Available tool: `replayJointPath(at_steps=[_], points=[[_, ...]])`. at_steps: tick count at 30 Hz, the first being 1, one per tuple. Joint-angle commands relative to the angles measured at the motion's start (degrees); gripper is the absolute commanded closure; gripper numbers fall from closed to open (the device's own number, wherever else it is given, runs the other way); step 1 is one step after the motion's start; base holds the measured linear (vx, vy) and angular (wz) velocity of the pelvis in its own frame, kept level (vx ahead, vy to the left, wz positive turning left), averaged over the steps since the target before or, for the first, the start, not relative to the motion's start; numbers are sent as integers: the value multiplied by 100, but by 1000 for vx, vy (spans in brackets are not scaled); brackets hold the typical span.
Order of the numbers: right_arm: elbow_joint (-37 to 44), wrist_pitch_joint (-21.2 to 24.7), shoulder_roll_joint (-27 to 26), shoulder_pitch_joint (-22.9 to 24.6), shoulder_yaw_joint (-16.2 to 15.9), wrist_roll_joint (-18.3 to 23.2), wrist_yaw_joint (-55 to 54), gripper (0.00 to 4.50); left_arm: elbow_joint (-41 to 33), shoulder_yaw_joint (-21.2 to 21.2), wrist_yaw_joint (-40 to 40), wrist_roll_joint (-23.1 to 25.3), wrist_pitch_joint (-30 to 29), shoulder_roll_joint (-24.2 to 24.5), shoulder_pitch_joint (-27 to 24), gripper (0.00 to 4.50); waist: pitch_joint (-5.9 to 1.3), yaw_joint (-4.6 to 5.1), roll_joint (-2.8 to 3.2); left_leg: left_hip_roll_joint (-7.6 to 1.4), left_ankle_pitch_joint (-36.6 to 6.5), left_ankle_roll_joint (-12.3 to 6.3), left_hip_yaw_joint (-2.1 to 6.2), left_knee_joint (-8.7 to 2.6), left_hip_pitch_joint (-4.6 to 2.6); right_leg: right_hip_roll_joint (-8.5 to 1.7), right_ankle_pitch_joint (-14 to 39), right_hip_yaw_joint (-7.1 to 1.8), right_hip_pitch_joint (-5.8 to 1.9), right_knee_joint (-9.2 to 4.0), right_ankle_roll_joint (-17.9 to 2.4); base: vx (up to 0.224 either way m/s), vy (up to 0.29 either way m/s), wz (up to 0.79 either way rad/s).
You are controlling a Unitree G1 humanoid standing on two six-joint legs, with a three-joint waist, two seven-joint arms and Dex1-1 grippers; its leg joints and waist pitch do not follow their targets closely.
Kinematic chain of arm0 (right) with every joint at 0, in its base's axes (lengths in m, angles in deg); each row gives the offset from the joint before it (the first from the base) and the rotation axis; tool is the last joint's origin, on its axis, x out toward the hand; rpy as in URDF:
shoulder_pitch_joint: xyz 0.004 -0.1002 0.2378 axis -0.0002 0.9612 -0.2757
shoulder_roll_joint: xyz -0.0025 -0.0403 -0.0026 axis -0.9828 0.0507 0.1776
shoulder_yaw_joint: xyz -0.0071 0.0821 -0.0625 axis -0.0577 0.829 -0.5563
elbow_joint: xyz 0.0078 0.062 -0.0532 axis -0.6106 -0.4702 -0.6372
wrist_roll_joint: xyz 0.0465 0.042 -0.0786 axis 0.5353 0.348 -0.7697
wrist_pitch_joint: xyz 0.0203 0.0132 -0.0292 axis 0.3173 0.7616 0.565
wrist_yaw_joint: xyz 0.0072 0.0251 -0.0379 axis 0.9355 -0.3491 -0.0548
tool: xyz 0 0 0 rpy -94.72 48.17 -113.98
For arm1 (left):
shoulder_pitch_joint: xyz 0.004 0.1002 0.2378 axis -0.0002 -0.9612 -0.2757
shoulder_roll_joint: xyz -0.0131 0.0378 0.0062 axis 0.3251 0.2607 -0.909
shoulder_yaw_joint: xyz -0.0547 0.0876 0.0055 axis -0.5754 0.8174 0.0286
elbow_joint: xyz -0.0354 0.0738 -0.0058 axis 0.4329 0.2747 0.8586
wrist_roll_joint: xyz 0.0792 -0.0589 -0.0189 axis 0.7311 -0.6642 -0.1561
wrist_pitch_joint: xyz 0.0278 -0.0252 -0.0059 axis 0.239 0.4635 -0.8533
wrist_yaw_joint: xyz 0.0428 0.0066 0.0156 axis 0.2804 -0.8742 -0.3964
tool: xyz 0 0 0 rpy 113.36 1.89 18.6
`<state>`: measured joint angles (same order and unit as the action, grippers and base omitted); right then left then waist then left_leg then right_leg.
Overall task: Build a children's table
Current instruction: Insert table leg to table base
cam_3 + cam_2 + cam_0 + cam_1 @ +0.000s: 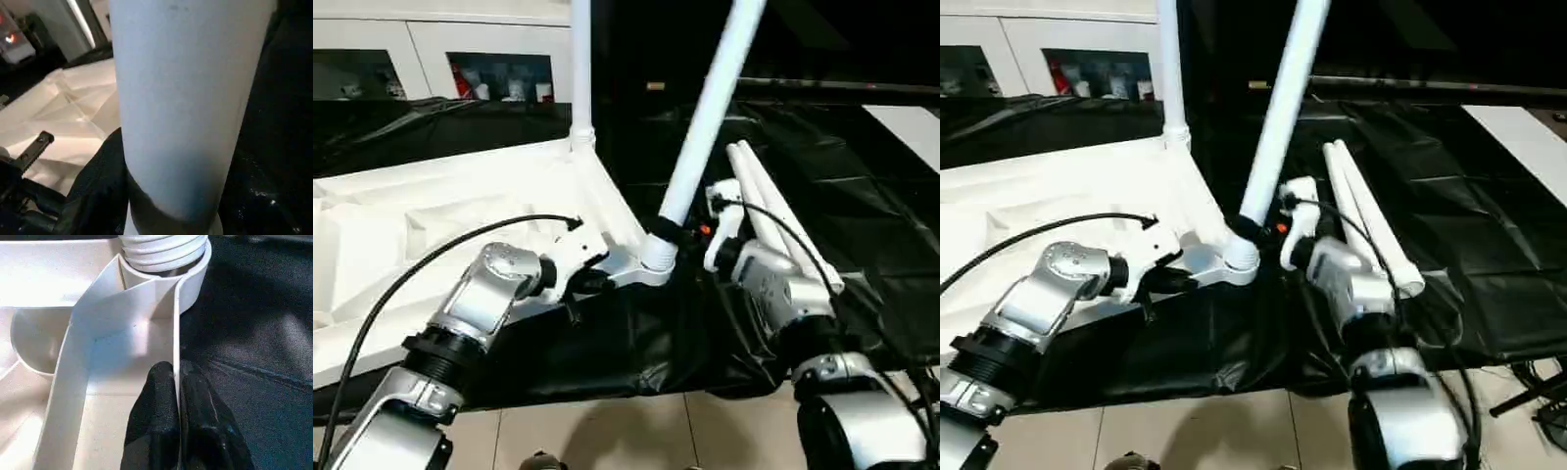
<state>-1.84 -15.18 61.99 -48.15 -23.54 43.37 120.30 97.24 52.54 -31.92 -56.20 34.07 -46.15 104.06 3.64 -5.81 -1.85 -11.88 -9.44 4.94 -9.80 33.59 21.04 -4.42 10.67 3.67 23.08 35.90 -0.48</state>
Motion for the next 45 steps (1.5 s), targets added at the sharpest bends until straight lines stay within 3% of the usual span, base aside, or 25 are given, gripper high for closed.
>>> replayJointPath(at_steps=[1,2,3,6,8,13,16,20,22,23,27,29,34,38,40,41,42,43,45], points=[[-463,26,17,469,-81,-202,-191,259,-18,-59,92,-67,51,4,145,450,-433,-10,104,-118,-1295,55,9,-397,-70,-359,824,-246,-290,-407,-1345,0,0,0],[-470,-105,-10,545,-94,-219,-212,259,4,-52,89,-53,68,8,157,450,-431,-13,137,-114,-1354,60,15,-399,-72,-355,833,-245,-288,-409,-1352,0,0,0],[-474,-180,-22,583,-106,-234,-225,259,20,-49,87,-45,79,10,166,450,-429,-8,130,-112,-1383,59,15,-401,-69,-350,855,-243,-288,-416,-1351,0,0,0],[-403,-477,-47,746,-214,-384,-297,259,83,-48,76,-23,94,1,211,450,-412,-7,175,-111,-1699,109,35,-425,-91,-360,1318,-241,-280,-461,-1289,0,0,0],[-383,-620,-49,812,-280,-481,-299,259,113,-44,73,-13,104,-8,234,450,-408,-3,169,-115,-1799,131,37,-435,-99,-356,1435,-241,-269,-485,-1240,0,0,0],[-368,-909,-60,909,-402,-669,-263,259,189,-10,50,-1,149,-34,281,450,-419,6,193,-113,-1800,107,42,-436,-88,-348,1317,-244,-270,-477,-1268,0,0,0],[-387,-941,11,864,-585,-832,-265,259,215,34,9,21,219,-32,302,450,-427,9,185,-109,-1728,69,38,-434,-81,-345,1263,-244,-278,-477,-1274,0,0,0],[-426,-789,140,611,-783,-1001,-151,259,226,135,-76,110,400,40,322,450,-412,43,147,-111,-1823,55,38,-448,-77,-342,1630,-240,-262,-511,-1162,0,0,0],[-479,-709,177,486,-818,-1044,-83,259,240,166,-83,146,464,68,321,450,-406,54,176,-112,-1926,72,48,-454,-79,-351,1775,-242,-252,-522,-1126,0,0,0],[-528,-708,211,402,-853,-1088,-35,259,242,175,-79,153,472,72,319,450,-411,66,132,-117,-1934,72,43,-453,-79,-349,1794,-241,-251,-525,-1116,0,0,0],[-658,-602,348,168,-1041,-1195,285,259,249,194,-55,183,523,73,302,450,-405,76,112,-121,-1965,57,44,-454,-89,-355,1908,-246,-227,-533,-1085,0,0,0],[-685,-588,385,146,-1103,-1235,386,259,267,187,-46,183,545,69,304,450,-411,75,66,-127,-1940,47,37,-454,-85,-353,1876,-248,-223,-535,-1070,0,0,0],[-732,-628,453,291,-1124,-1262,480,259,289,155,-20,160,566,54,313,450,-422,64,57,-128,-1839,26,29,-455,-80,-352,1657,-251,-229,-520,-1092,0,0,0],[-843,-723,481,432,-1093,-1261,534,259,321,110,-79,83,580,28,320,450,-416,62,90,-133,-1976,67,42,-467,-90,-358,1832,-249,-217,-537,-1058,0,0,0],[-854,-784,509,508,-1122,-1261,606,259,345,116,-162,39,652,25,322,450,-420,65,73,-131,-1987,68,42,-471,-84,-353,1806,-249,-220,-541,-1053,0,0,0],[-847,-809,524,548,-1139,-1265,675,259,340,130,-274,-4,727,37,314,450,-423,56,144,-130,-1997,83,49,-470,-91,-357,1780,-253,-215,-539,-1060,0,0,0],[-834,-853,540,588,-1154,-1264,762,259,315,149,-416,-58,747,58,297,450,-429,67,106,-132,-2000,74,38,-470,-91,-345,1674,-252,-219,-545,-1077,0,0,0],[-806,-888,552,630,-1156,-1240,891,259,267,189,-630,-127,869,98,262,450,-439,62,130,-134,-1980,62,41,-476,-93,-342,1544,-248,-234,-539,-1109,0,0,0],[-735,-965,578,713,-1146,-1172,1127,259,71,255,-1125,-335,1106,188,139,450,-450,63,121,-135,-1882,19,41,-483,-79,-335,1310,-244,-256,-518,-1165,0,0,0]])
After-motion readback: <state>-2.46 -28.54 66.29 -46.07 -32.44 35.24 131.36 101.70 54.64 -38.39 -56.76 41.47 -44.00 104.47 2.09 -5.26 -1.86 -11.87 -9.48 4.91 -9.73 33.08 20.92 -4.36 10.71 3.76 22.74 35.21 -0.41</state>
